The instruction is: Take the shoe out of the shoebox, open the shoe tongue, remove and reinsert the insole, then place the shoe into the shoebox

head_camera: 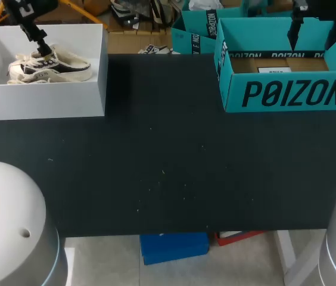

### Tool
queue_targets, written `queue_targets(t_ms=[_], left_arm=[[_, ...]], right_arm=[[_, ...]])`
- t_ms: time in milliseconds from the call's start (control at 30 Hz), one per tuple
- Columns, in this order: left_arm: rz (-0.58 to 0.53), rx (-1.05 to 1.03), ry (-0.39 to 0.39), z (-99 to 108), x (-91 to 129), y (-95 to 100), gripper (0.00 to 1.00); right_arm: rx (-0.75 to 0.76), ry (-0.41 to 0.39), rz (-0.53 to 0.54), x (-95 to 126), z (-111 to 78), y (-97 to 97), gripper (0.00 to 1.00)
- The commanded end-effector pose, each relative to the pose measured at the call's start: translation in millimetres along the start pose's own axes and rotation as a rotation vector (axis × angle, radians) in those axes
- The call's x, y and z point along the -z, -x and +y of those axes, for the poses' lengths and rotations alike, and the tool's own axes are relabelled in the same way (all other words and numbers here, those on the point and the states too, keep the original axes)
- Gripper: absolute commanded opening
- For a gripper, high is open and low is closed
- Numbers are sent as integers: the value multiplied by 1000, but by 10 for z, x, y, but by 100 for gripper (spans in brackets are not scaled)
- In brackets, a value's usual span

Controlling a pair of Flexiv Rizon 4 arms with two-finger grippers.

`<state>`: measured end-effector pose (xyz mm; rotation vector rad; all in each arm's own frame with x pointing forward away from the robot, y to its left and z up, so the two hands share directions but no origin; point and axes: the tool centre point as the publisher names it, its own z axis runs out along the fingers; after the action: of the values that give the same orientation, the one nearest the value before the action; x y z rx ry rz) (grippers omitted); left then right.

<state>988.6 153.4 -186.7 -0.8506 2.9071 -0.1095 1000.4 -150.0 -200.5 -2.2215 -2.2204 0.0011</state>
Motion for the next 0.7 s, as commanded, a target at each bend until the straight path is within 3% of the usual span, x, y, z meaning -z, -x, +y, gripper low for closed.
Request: queue_targets(t_ms=[33, 400, 433, 700], left_arm=[[60, -710, -177, 106, -18, 12, 100], [60, -710, -177, 106, -18, 12, 100], [24, -695, -139, 102, -77, 44, 100], [22, -624, -56, 113, -272, 544, 100]], right_arm=[[0, 0, 0, 3, 1, 0, 100], [0, 0, 0, 3, 1, 0, 100], [0, 0, 0, 3, 1, 0, 100], [0, 0, 0, 3, 1, 0, 100]])
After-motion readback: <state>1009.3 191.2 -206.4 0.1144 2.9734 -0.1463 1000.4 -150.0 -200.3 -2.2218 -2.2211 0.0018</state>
